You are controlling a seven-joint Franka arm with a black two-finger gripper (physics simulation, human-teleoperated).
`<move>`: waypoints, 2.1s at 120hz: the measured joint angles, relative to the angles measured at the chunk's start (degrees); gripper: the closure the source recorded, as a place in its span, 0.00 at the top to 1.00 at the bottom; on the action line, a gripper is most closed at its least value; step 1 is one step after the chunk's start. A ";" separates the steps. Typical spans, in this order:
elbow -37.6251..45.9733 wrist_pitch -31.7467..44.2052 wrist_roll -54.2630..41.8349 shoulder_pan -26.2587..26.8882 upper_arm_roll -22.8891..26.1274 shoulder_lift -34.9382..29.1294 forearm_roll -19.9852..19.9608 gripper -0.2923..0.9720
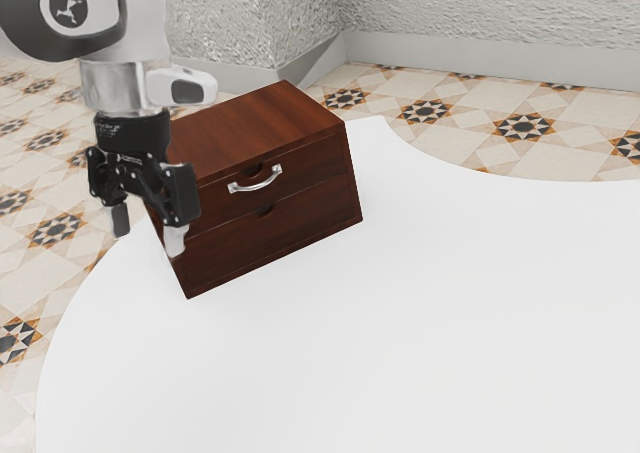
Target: Pull the drawer handle with one arm to open the drawer
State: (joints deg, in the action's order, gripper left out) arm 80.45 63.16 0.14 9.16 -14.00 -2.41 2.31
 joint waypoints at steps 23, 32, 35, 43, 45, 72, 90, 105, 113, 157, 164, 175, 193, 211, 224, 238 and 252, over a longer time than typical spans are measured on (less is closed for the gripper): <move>0.33 12.11 0.06 -1.31 -0.22 -0.02 0.15 0.77; -2.17 13.95 0.08 -0.69 -0.16 0.06 0.18 0.77; -5.54 13.73 0.09 -0.47 -0.10 0.27 0.20 0.77; -12.22 13.00 0.11 0.25 0.15 0.50 0.38 0.77; -13.02 12.86 0.11 0.46 0.21 0.54 0.42 0.77; -14.95 12.11 0.07 3.19 -0.11 3.18 0.89 0.77; -14.50 14.51 -2.69 3.89 -0.22 4.99 2.91 0.77; -14.31 16.84 -6.64 0.45 -0.22 6.37 3.52 0.77; -12.37 19.11 -8.57 -1.68 -0.15 6.36 3.54 0.77; -1.79 30.75 -16.77 -0.12 0.59 6.78 4.72 0.77; -0.24 32.87 -18.19 -0.38 0.80 6.82 5.24 0.77; 1.74 36.02 -20.25 -0.69 1.21 6.89 6.88 0.77; 2.76 39.81 -23.14 -0.38 1.50 8.46 9.42 0.77; 3.84 42.87 -25.77 -0.47 1.52 9.90 10.26 0.76; 5.04 44.66 -27.36 -0.77 1.38 10.38 10.41 0.76; 5.72 45.89 -28.78 -1.26 1.29 10.96 10.48 0.76; 6.10 47.08 -29.93 -1.33 1.26 11.46 10.51 0.76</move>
State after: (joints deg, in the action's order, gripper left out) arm 86.55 110.24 -29.79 7.83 -12.74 9.05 12.81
